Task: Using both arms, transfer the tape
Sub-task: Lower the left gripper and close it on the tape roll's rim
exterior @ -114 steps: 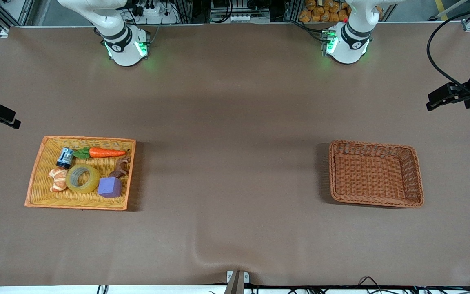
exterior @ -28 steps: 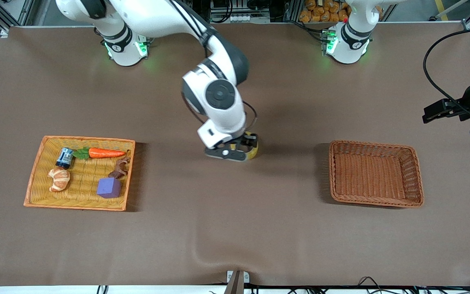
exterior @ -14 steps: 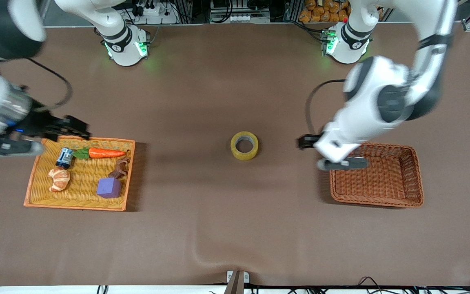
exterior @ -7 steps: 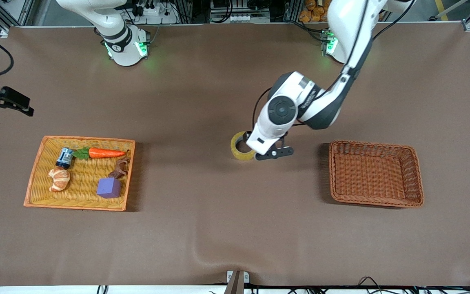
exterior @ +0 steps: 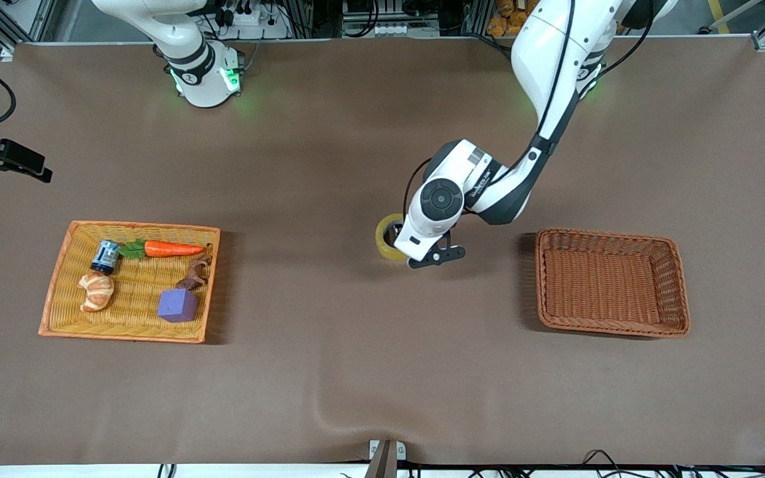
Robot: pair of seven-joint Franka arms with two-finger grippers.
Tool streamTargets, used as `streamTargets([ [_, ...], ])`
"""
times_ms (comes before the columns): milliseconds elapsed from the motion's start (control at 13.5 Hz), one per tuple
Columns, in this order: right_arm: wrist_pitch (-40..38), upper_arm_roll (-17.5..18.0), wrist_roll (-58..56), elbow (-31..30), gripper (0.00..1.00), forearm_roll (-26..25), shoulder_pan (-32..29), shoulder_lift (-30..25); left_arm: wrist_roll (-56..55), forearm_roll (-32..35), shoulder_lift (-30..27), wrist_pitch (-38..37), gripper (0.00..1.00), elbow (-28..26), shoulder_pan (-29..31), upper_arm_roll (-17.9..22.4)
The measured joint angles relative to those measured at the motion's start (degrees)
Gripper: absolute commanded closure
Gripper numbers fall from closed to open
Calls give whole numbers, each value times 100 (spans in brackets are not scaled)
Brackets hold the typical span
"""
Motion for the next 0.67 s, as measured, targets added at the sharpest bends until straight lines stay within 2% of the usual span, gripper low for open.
streamTargets([
  [148, 0, 1, 9, -1, 0, 0, 0, 0, 0, 0, 106, 55, 59, 1, -30, -2],
  [222, 1, 1, 14, -2, 0, 0, 0, 1, -8, 0, 144, 63, 76, 2, -47, -2],
  [369, 0, 3, 35, -5, 0, 0, 2, 1, -13, 0, 188, 68, 100, 3, -60, -2],
  [665, -7, 3, 68, -24, 0, 0, 2, 34, -14, 0, 213, 115, 100, 41, -53, 37],
])
